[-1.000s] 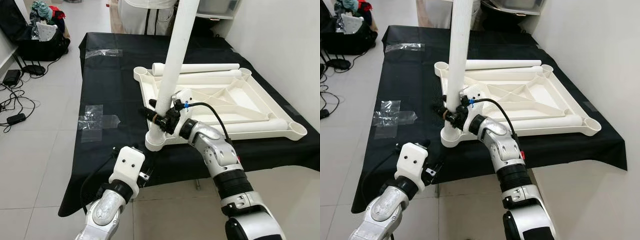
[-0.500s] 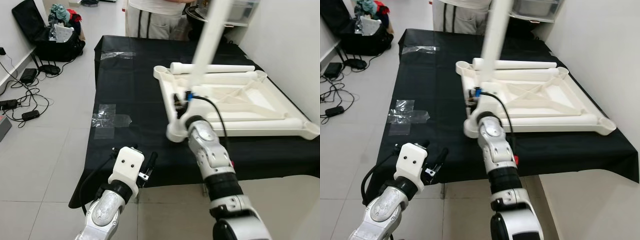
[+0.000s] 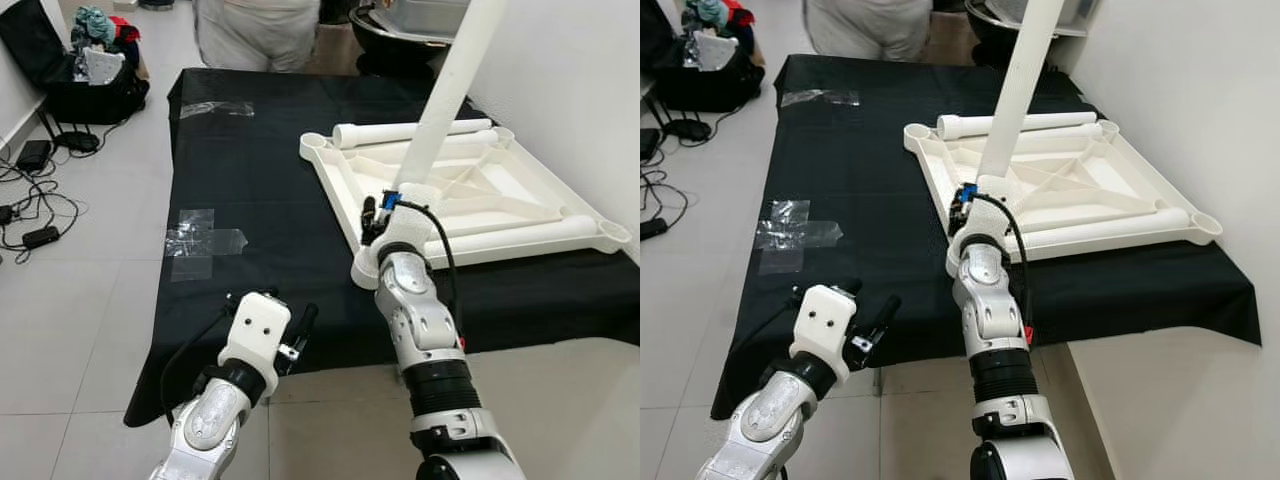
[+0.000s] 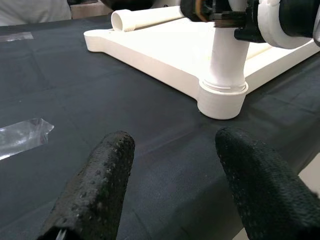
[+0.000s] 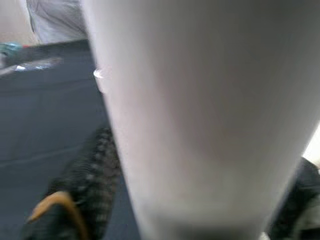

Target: Building children table

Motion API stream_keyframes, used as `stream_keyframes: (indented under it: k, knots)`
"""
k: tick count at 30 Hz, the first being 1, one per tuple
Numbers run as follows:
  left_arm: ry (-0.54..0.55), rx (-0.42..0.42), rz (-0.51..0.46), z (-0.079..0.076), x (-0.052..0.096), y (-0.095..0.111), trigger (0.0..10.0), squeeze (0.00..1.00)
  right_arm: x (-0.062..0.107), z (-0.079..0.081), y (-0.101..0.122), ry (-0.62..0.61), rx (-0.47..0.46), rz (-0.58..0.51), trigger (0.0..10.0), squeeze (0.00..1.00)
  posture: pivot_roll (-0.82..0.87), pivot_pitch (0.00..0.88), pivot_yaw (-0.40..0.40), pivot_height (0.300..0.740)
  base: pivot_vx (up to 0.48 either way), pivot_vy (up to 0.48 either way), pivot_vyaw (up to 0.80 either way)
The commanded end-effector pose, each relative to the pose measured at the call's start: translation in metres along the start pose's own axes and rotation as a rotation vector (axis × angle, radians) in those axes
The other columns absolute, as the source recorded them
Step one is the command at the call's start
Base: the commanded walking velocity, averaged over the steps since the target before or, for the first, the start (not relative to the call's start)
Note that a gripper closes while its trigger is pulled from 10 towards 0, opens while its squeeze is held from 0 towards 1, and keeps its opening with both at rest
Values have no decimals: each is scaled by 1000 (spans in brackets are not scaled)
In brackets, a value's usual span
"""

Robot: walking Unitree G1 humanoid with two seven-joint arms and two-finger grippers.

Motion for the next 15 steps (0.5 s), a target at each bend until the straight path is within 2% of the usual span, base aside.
stream_keyframes:
  k: [1, 2, 3, 5, 7, 8, 9, 10, 11, 12, 13, 14, 15]
  knots:
    - [-3, 11, 5, -3, -1, -2, 10000, 0, -3, -2, -5, 41, -19, 15, 10000, 1000, 68, 152, -140, 740, 0, 0, 0]
    - [-3, 11, 6, -3, -1, -2, 10000, 0, -5, -1, -3, 99, -4, -4, 10000, 0, 69, 150, -141, 740, 0, 0, 0]
    - [-2, 12, 5, -3, -1, -2, 10000, 0, -6, 3, -1, 172, -5, -12, 10000, 0, 69, 151, -142, 740, 0, 0, 0]
    - [-2, 12, 5, -3, -1, -2, 10000, 0, -6, 3, -1, 172, -5, -12, 10000, 0, 69, 151, -142, 740, 0, 0, 0]
    - [-1, 12, 5, -4, 0, -3, 10000, 0, -6, 11, 1, 371, -50, -14, 10000, 0, 70, 145, -141, 740, 0, 0, 0]
    - [-1, 12, 5, -4, 0, -3, 10000, 0, -6, 11, 1, 371, -50, -14, 10000, 0, 70, 145, -141, 740, 0, 0, 0]
    - [-1, 13, 6, -4, 0, -3, 10000, 0, -2, 16, 3, 510, -35, -21, 10000, 0, 72, 147, -146, 740, 0, 0, 0]
    - [-1, 13, 6, -4, 0, -3, 10000, 0, -2, 16, 3, 510, -35, -21, 10000, 0, 72, 147, -146, 740, 0, 0, 0]
    - [-1, 13, 6, -4, 0, -3, 10000, 0, 2, 18, 5, 603, -19, -31, 10000, 0, 73, 146, -145, 740, 0, 0, 0]
    - [-1, 13, 6, -4, 0, -3, 10000, 0, 2, 18, 5, 603, -19, -31, 10000, 0, 73, 146, -145, 740, 0, 0, 0]
    - [-2, 14, 6, -5, 1, -3, 10000, 0, 7, 19, 9, 706, -25, -50, 10000, 0, 73, 145, -145, 740, 0, 0, 0]
    - [-2, 14, 6, -5, 1, -3, 10000, 0, 7, 19, 9, 706, -25, -50, 10000, 0, 73, 145, -145, 740, 0, 0, 0]
    - [-3, 14, 7, -5, 1, -4, 10000, 0, 13, 21, 12, 799, -43, -65, 10000, 0, 72, 141, -144, 740, 0, 0, 0]
Point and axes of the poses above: a point about 5 cm out from each wrist's last joint towards the gripper, its own x axis pointing back from the gripper into the wrist, its own y axis along the axis of the wrist's last joint, z = x × y, the point moved 3 cm from there along -x, pointing out of the wrist towards the gripper, and after that the axes turned 12 degrees about x, right-handed, at the moved point
